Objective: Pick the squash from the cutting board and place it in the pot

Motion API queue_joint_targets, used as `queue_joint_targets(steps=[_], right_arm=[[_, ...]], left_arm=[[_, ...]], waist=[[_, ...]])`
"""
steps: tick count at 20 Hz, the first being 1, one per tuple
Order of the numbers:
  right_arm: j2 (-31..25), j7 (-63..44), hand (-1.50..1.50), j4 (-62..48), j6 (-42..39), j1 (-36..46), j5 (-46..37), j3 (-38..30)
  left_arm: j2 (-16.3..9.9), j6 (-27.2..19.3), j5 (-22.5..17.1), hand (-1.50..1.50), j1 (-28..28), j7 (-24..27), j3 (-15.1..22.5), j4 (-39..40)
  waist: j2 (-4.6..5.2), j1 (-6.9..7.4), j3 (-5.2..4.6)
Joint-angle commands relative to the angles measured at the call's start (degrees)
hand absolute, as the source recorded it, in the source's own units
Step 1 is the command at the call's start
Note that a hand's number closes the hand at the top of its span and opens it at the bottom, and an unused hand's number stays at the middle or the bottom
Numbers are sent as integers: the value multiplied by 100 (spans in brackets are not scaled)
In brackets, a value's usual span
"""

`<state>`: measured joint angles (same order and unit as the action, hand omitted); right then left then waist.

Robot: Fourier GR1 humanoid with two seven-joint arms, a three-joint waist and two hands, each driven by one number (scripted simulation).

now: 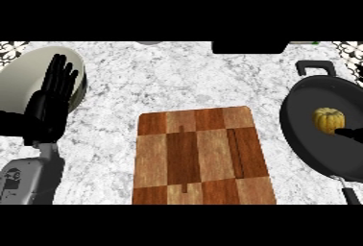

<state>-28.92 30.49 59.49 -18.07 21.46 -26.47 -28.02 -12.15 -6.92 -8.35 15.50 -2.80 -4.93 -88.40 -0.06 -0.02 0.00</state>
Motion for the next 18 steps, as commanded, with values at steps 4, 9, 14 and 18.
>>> queue_joint_targets(steps=[4,9,14,18], right_arm=[[-277,-1041,-150,-342,-849,547,1260,-880],[-707,-451,-150,-1230,-795,495,1639,-1317],[-1648,265,-150,-2677,-1278,690,1907,-1720],[-2119,845,-150,-3527,-1306,684,1743,-1642]], left_arm=[[-39,70,3,0,-86,-9,-36,-87],[-36,164,24,0,25,5,-40,123],[118,-61,156,0,220,-153,88,-74],[-15,83,11,0,131,-193,-88,-153]], waist=[[-5,8,-1],[24,27,5],[51,98,19],[55,130,20]])
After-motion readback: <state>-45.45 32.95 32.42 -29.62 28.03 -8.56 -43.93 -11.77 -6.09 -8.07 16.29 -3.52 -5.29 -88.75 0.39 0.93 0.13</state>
